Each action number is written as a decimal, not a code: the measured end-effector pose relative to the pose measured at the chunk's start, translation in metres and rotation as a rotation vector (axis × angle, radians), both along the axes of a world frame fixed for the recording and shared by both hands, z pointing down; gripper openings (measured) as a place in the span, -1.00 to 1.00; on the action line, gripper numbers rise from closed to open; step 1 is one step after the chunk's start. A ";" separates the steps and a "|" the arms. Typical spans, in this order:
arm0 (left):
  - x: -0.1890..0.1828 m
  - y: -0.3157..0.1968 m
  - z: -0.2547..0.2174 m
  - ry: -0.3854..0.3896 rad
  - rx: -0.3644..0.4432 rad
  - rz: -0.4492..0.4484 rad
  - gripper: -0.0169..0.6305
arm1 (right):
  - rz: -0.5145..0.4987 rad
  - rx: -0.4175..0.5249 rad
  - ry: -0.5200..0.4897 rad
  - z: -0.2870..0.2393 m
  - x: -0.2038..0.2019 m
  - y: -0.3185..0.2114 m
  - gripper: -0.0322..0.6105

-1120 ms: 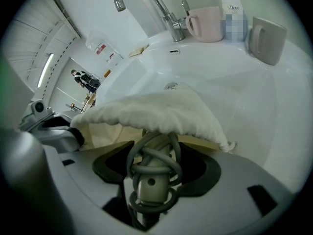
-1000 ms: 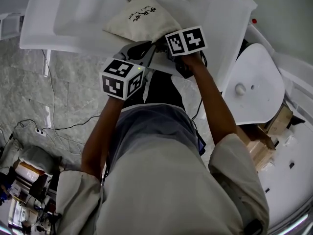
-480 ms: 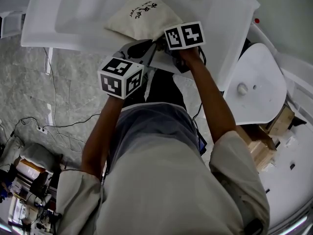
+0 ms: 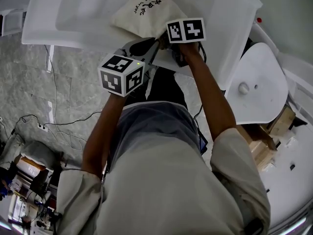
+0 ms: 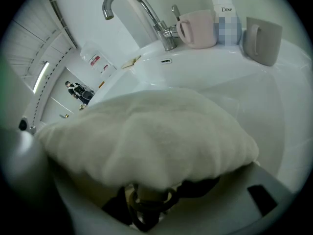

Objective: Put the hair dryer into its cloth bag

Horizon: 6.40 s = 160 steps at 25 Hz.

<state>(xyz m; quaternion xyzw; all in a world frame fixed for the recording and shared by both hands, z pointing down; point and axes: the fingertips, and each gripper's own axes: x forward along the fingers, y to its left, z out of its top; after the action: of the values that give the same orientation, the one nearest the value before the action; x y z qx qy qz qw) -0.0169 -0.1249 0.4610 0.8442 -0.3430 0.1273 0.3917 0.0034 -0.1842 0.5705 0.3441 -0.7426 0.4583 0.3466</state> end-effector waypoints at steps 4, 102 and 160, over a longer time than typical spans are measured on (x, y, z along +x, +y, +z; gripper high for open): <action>0.001 0.002 0.000 0.012 -0.012 0.000 -0.86 | 0.007 0.006 0.014 0.003 0.000 -0.005 -0.03; -0.018 0.026 -0.028 0.050 0.029 -0.084 -0.85 | 0.156 0.068 -0.070 -0.032 0.049 0.042 -0.25; -0.059 0.033 -0.173 0.104 0.349 -0.071 -0.92 | 0.275 0.664 -0.150 -0.293 0.084 0.104 -0.65</action>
<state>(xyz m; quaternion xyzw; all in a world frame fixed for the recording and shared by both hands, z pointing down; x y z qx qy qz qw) -0.0758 -0.0917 0.2879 0.8921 -0.3688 0.0081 0.2608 0.0872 -0.0806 0.2776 0.5001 -0.8210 0.2583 0.0959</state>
